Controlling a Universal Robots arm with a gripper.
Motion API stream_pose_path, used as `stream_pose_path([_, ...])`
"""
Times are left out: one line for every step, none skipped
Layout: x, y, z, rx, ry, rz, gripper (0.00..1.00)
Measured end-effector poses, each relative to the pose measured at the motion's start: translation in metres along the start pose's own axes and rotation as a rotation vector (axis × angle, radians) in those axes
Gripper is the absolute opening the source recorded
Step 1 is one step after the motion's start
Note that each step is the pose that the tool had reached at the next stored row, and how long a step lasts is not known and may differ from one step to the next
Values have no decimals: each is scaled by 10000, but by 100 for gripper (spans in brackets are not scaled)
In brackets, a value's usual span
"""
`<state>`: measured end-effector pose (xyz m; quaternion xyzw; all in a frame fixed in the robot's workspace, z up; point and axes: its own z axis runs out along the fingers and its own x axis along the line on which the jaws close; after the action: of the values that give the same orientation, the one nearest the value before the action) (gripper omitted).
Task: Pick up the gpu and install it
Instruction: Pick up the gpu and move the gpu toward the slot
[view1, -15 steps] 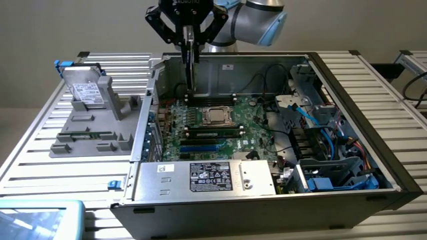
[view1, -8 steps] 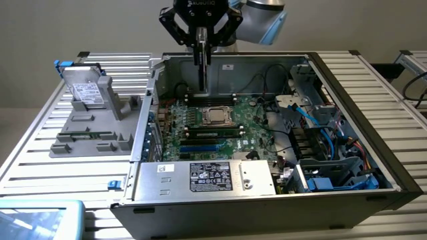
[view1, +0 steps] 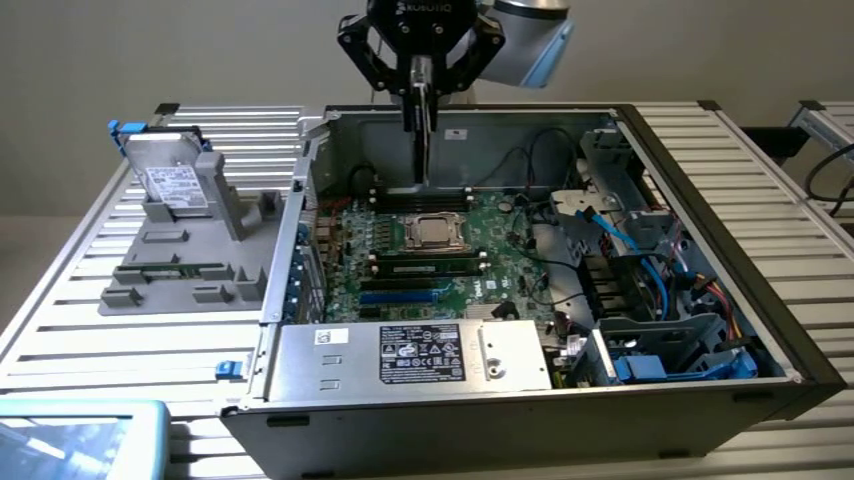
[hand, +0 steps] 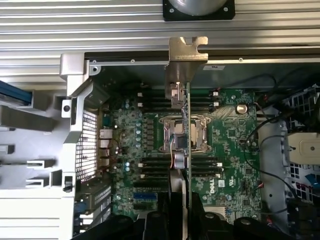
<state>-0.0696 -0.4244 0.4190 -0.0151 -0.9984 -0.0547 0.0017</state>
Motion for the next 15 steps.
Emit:
stream_pose_path([-24, -6, -1, 3, 46, 5, 28])
stream_pose_path([-49, -12, -1, 2, 89, 10, 28])
stream_pose_path([-75, -20, -1, 3, 131, 14, 28])
stream_pose_path([-102, -27, -2, 5, 167, 19, 28])
stream_pose_path([-134, -37, -2, 5, 184, 20, 28])
stream_pose_path([-171, -48, -3, 4, 188, 21, 28])
stream_pose_path([-212, -60, -5, 4, 190, 21, 28])
stream_pose_path([-254, -75, -6, 4, 190, 21, 28])
stream_pose_path([-288, -88, -6, 2, 190, 20, 28])
stream_pose_path([-315, -99, -6, 0, 189, 21, 28])
stream_pose_path([-333, -107, -5, 1, 190, 20, 28])
stream_pose_path([-337, -108, -5, 0, 190, 20, 28])
stream_pose_path([-337, -108, -5, 1, 191, 21, 28])
stream_pose_path([-336, -108, -5, 1, 191, 22, 28])
stream_pose_path([-337, -108, -5, 1, 191, 21, 28])
